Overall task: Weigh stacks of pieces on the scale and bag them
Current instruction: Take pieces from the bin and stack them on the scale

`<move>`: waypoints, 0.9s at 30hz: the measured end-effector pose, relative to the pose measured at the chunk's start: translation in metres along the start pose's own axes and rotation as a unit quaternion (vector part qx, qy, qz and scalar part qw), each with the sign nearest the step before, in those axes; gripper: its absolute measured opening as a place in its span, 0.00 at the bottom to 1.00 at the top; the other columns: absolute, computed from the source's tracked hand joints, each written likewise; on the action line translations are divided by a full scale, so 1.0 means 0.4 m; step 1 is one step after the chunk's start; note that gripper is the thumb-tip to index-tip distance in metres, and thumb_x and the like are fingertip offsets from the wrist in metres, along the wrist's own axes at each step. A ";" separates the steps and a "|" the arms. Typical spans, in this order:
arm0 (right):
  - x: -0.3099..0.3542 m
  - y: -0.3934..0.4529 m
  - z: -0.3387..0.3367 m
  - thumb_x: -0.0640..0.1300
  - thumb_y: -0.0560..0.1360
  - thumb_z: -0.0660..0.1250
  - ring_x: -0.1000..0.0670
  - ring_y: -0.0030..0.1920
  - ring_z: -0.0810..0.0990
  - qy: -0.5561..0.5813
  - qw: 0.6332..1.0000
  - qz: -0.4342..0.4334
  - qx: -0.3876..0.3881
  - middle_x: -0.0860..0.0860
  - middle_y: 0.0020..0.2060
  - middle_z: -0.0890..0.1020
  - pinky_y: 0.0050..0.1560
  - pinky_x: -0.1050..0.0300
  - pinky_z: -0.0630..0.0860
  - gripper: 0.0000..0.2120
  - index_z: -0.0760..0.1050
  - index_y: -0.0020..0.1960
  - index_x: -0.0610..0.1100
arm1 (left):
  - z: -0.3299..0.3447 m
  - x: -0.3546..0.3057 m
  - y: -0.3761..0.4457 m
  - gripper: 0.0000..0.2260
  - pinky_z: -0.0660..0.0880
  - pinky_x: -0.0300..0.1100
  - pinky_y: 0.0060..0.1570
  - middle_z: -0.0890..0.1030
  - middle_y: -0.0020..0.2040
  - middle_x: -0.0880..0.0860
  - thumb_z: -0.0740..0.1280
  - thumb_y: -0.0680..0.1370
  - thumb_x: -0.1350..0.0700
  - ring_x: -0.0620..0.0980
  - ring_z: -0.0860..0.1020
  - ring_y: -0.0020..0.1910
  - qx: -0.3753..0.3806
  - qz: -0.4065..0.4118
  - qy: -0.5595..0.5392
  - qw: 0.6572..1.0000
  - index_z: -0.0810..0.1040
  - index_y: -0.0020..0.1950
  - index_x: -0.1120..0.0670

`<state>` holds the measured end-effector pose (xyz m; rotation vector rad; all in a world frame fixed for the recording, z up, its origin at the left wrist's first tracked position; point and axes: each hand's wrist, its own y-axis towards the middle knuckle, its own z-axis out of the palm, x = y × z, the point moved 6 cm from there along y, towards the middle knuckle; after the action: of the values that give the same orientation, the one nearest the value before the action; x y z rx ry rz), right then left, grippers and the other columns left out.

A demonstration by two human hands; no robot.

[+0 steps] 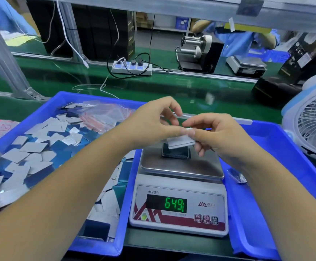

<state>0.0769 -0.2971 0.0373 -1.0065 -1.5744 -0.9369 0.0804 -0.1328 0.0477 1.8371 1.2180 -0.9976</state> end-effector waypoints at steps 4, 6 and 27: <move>0.006 -0.005 -0.005 0.31 0.76 0.69 0.47 0.30 0.81 -0.014 0.999 -0.030 -0.037 0.48 0.32 0.81 0.33 0.57 0.79 0.10 0.83 0.45 0.45 | -0.028 0.028 -0.016 0.04 0.77 0.42 0.46 0.85 0.42 0.50 0.74 0.76 0.59 0.45 0.80 0.39 -0.001 -0.019 0.018 1.000 0.82 0.46 0.50; 0.029 -0.014 -0.003 0.31 0.74 0.70 0.49 0.31 0.82 -0.100 0.989 -0.101 -0.041 0.51 0.32 0.82 0.34 0.58 0.79 0.10 0.82 0.44 0.46 | -0.033 0.030 -0.024 0.04 0.76 0.38 0.43 0.85 0.40 0.50 0.74 0.75 0.60 0.42 0.80 0.38 0.000 -0.006 0.010 1.000 0.84 0.44 0.51; 0.074 -0.051 0.053 0.29 0.65 0.74 0.51 0.33 0.75 -0.422 0.841 -0.337 -0.037 0.49 0.35 0.78 0.34 0.63 0.70 0.08 0.83 0.40 0.41 | 0.008 0.049 -0.055 0.09 0.67 0.27 0.51 0.83 0.49 0.38 0.77 0.73 0.55 0.35 0.78 0.52 0.036 0.063 0.080 0.994 0.82 0.51 0.45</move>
<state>0.0464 -0.2802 0.0604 -0.9818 -2.7804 -1.0799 0.0641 -0.1210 0.0259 2.0556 1.1561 -0.8477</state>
